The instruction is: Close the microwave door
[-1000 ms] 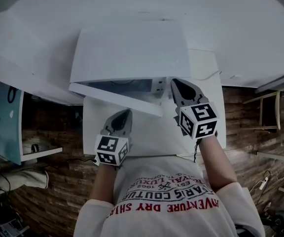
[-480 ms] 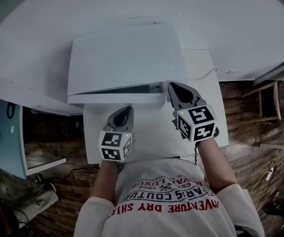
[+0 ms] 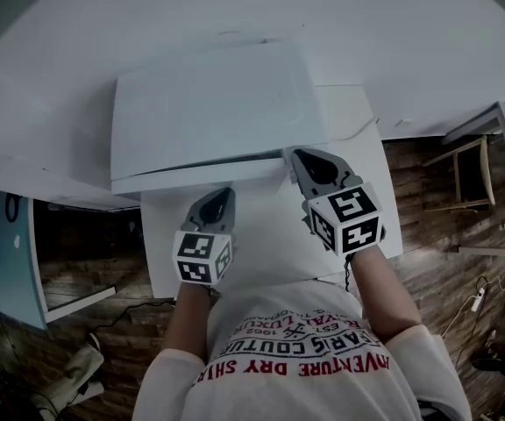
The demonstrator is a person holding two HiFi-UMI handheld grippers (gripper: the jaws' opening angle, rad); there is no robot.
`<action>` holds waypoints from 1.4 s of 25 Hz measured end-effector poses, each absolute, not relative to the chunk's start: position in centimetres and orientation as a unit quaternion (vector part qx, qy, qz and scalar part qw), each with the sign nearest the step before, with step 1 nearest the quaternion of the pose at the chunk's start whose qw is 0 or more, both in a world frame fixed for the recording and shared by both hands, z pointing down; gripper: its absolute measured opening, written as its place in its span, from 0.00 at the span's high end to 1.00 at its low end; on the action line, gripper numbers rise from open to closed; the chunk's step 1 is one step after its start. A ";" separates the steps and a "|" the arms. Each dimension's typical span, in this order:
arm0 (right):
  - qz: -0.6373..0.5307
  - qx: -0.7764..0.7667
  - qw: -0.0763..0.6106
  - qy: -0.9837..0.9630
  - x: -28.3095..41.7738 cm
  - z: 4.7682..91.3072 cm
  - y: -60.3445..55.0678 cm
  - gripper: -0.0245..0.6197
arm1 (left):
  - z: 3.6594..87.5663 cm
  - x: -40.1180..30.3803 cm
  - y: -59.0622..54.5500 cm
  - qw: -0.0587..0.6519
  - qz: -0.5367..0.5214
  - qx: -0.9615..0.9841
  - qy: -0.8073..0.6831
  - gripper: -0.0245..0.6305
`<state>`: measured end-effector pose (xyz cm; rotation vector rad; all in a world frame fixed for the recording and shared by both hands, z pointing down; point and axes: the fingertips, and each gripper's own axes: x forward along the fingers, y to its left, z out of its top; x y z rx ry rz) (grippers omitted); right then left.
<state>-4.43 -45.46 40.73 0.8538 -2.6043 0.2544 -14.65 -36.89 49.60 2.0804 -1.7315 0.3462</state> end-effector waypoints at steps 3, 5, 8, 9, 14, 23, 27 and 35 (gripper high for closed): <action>0.087 0.306 0.191 -0.929 -4.3 40.7 -45.4 0.94 | 49.5 -14.6 -37.0 0.208 0.101 0.743 -0.628 0.97; 0.092 0.306 0.186 -0.929 -4.3 40.7 -45.4 0.94 | 49.5 -14.6 -37.0 0.203 0.097 0.742 -0.632 0.97; 0.089 0.304 0.183 -0.931 -4.3 40.6 -45.5 0.94 | 49.4 -14.7 -37.3 0.201 0.086 0.739 -0.637 0.97; 0.088 0.303 0.184 -0.931 -4.3 40.6 -45.5 0.94 | 49.4 -14.8 -37.5 0.205 0.079 0.737 -0.640 0.97; 0.102 0.293 0.184 -0.933 -4.3 40.7 -45.5 0.94 | 49.4 -14.9 -37.7 0.206 0.071 0.732 -0.645 0.97; 0.113 0.298 0.176 -0.931 -4.3 40.7 -45.5 0.94 | 48.8 -13.8 -38.8 0.183 0.091 0.753 -0.625 0.97; 0.111 0.304 0.173 -0.930 -4.4 40.7 -45.6 0.95 | 48.3 -13.5 -39.1 0.172 0.090 0.754 -0.628 0.97; 0.100 0.306 0.120 -0.939 -3.8 39.8 -44.5 0.94 | 45.1 -13.0 -37.7 0.144 0.049 0.737 -0.658 0.97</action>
